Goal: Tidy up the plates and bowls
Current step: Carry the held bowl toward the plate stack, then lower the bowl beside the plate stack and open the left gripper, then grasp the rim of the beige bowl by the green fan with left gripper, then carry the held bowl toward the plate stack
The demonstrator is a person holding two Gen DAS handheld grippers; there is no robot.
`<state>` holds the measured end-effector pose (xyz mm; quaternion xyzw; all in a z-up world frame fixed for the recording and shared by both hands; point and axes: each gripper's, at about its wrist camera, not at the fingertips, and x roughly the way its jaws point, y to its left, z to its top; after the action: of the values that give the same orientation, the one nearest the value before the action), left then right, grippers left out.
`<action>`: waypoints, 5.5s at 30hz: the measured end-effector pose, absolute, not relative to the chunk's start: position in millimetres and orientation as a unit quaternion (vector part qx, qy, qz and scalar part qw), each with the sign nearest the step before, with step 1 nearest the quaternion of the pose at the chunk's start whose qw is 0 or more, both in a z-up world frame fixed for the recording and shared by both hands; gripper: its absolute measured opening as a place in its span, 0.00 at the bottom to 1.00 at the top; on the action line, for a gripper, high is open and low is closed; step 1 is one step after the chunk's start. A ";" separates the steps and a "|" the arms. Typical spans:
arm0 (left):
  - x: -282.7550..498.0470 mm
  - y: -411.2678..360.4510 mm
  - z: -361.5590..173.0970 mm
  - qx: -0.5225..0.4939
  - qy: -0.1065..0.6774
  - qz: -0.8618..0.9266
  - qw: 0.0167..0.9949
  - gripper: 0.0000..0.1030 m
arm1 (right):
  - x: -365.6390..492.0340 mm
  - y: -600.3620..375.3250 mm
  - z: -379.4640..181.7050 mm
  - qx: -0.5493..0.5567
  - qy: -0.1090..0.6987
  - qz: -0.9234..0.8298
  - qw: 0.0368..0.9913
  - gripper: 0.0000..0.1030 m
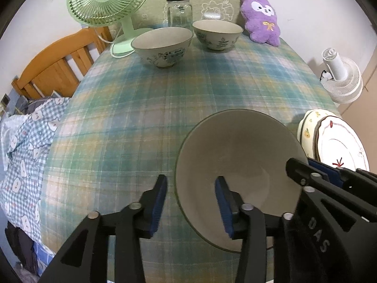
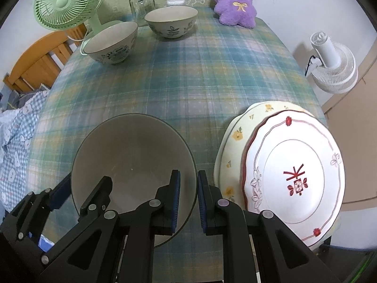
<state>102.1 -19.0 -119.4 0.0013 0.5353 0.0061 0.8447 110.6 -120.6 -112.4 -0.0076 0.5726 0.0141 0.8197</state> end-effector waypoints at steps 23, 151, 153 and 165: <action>114.9 10.8 -14.5 -0.031 0.453 0.060 0.889 0.82 | 130.3 -119.3 0.1 0.004 0.477 0.072 0.876 0.59; 139.6 -8.5 -40.9 -0.024 0.482 0.025 0.875 0.31 | 143.7 -117.8 -36.2 0.013 0.494 0.057 0.868 0.26; 134.4 -11.9 -47.8 -0.022 0.489 0.022 0.872 0.31 | 137.9 -121.2 -43.8 0.012 0.500 0.054 0.864 0.26; 117.1 -21.6 -81.4 -0.023 0.520 0.017 0.854 0.31 | 122.3 -130.2 -78.0 0.010 0.532 0.047 0.845 0.26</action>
<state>117.1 -21.6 -81.4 -0.0233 0.5200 0.0167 0.8537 122.3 -130.2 -78.0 0.0100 0.5321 0.0467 0.8454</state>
